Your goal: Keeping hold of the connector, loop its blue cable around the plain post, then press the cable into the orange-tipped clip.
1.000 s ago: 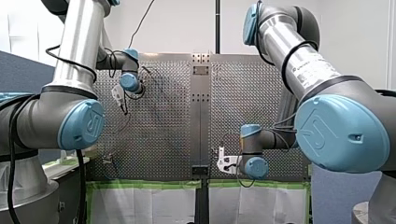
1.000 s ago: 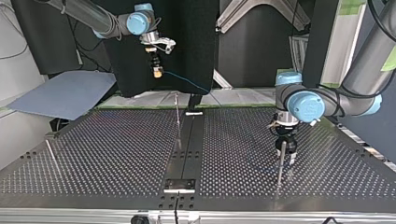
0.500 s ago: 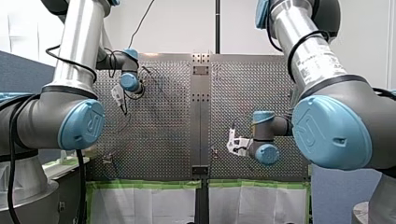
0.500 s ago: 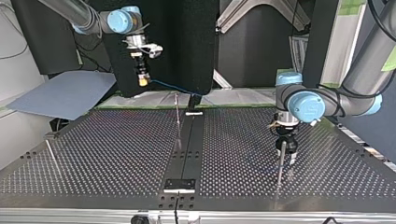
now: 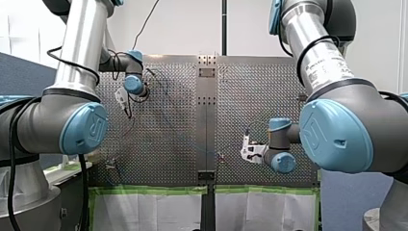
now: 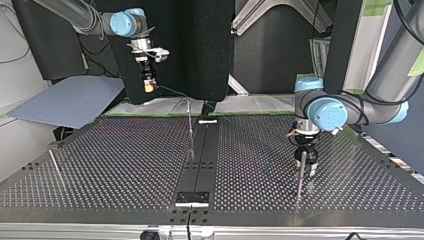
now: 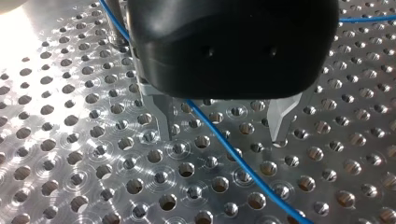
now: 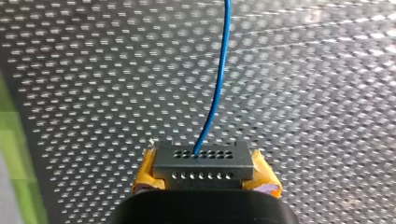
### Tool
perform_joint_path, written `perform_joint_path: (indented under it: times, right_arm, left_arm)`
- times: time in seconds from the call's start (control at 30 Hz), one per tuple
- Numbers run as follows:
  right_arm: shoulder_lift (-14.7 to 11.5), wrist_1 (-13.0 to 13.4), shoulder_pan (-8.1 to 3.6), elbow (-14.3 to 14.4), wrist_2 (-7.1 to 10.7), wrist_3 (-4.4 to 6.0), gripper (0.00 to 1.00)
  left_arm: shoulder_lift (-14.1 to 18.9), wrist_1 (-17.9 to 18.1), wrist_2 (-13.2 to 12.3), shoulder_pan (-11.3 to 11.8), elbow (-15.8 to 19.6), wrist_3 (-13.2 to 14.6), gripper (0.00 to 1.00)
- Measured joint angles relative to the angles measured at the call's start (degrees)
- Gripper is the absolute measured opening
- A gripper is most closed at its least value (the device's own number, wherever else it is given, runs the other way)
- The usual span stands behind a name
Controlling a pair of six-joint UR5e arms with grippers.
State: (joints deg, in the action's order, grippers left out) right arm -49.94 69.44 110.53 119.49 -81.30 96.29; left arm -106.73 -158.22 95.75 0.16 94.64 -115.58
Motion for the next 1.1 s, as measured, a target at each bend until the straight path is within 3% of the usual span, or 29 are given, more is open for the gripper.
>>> perform_joint_path:
  times: [0.13, 0.57, 0.83, 1.1]
  right_arm:
    - [1.2, 0.1, 0.41, 0.0, 0.18, -0.35, 0.00]
    - [3.2, -0.1, 1.63, -0.7, 0.97, -0.06, 0.00]
    - [5.9, -0.6, 1.88, -1.7, 0.98, -0.11, 0.00]
    - [6.4, -0.8, 2.00, -2.1, 0.74, -0.08, 0.00]
  left_arm:
    - [0.0, 0.0, 0.0, 0.0, 0.0, -0.1, 1.00]
    - [0.0, -0.3, 0.0, 0.0, 0.0, 0.0, 1.00]
    - [0.0, -0.4, 0.0, -0.1, 0.0, 0.1, 1.00]
    - [0.0, -0.5, 0.1, -0.2, 0.0, 0.1, 1.00]
